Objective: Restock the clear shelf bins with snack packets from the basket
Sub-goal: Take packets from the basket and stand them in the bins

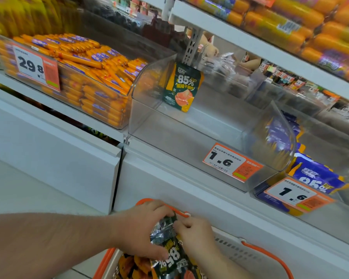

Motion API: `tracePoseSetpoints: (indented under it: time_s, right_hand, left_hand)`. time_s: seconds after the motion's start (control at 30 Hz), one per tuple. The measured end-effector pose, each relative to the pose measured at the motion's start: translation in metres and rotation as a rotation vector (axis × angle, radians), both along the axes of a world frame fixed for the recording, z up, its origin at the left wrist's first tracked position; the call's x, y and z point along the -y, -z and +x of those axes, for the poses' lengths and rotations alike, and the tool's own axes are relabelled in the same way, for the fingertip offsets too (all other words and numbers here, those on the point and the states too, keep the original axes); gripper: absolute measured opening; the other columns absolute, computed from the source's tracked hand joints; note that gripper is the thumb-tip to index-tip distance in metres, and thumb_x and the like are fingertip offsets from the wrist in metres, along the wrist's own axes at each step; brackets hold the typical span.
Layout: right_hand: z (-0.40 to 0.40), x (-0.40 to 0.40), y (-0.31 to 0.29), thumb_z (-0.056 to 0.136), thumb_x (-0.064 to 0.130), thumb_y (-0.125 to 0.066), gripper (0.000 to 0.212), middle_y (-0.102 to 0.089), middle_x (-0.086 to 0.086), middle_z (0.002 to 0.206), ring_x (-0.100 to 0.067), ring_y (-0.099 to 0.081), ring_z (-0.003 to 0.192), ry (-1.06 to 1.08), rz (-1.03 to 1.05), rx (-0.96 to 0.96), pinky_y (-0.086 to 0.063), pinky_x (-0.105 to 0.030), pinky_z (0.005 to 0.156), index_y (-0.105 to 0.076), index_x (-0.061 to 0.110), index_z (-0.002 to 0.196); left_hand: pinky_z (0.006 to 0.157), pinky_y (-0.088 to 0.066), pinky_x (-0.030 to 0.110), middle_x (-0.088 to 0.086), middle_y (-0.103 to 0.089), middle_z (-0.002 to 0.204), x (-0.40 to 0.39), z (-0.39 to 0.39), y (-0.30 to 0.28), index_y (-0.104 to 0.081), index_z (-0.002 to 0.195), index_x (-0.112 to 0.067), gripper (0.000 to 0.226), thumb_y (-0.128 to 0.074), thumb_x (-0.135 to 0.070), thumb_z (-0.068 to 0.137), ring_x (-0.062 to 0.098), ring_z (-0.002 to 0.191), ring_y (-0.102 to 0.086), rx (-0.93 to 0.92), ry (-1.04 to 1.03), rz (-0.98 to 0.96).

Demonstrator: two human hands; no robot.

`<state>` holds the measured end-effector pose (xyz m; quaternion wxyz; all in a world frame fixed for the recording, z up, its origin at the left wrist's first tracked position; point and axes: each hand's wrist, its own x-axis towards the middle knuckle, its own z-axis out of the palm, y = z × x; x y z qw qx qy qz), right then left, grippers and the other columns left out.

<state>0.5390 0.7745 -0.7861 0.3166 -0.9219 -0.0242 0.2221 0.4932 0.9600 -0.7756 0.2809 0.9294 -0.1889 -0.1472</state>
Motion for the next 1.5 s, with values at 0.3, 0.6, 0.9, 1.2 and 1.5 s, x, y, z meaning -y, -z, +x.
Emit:
tracePoseSetpoints:
  time_s: [0.3,0.6,0.9,1.2,1.5]
  right_hand:
    - [-0.023,0.012,-0.019,0.092,-0.004,-0.053,0.016,-0.07,-0.031,0.088,-0.041,-0.067,0.088,0.735,0.663,-0.693,-0.055,-0.048,0.071,-0.066,-0.009,0.1]
    - [-0.017,0.021,-0.028,0.093,-0.011,-0.052,0.01,-0.065,-0.022,0.076,-0.036,-0.063,0.06,0.848,0.739,-0.767,-0.048,-0.031,0.034,-0.062,-0.015,0.093]
    - [-0.006,0.025,-0.026,0.093,0.025,-0.054,0.026,-0.056,-0.006,0.059,-0.015,-0.044,0.044,0.533,0.477,-0.602,-0.035,-0.021,0.043,-0.058,0.009,0.073]
    - [-0.006,0.018,-0.026,0.085,0.027,-0.072,0.032,-0.07,-0.018,0.093,-0.032,-0.059,0.07,0.313,0.65,-0.424,-0.053,-0.038,0.07,-0.065,0.001,0.103]
    - [-0.008,0.02,-0.024,0.095,0.026,-0.061,0.024,-0.068,-0.004,0.069,-0.011,-0.054,0.043,0.608,0.893,-0.44,-0.047,-0.022,0.039,-0.063,0.011,0.115]
  left_hand:
    - [0.095,-0.022,0.013,-0.017,-0.042,0.142,0.012,-0.01,-0.015,-0.044,0.135,-0.038,0.056,-0.059,-0.063,0.086,0.005,0.131,-0.033,0.12,0.242,0.066]
    - [0.101,-0.043,0.024,-0.018,-0.052,0.131,0.001,-0.003,-0.006,-0.048,0.131,-0.038,0.09,-0.049,-0.092,0.06,0.001,0.118,-0.049,0.14,0.059,-0.181]
    - [0.069,-0.051,0.015,-0.016,-0.071,0.08,0.021,0.005,-0.002,-0.064,0.082,-0.035,0.013,-0.07,-0.028,0.09,-0.001,0.079,-0.067,-0.061,-0.43,-0.491]
    - [0.088,-0.057,0.043,0.003,-0.076,0.095,0.017,0.008,-0.007,-0.072,0.1,-0.016,0.016,-0.069,-0.028,0.091,0.021,0.09,-0.072,-0.374,-0.596,-0.729]
    - [0.064,-0.05,0.023,-0.004,-0.074,0.08,0.015,-0.002,0.001,-0.069,0.101,-0.017,0.01,-0.064,-0.014,0.093,0.011,0.079,-0.07,-0.692,-0.647,-0.751]
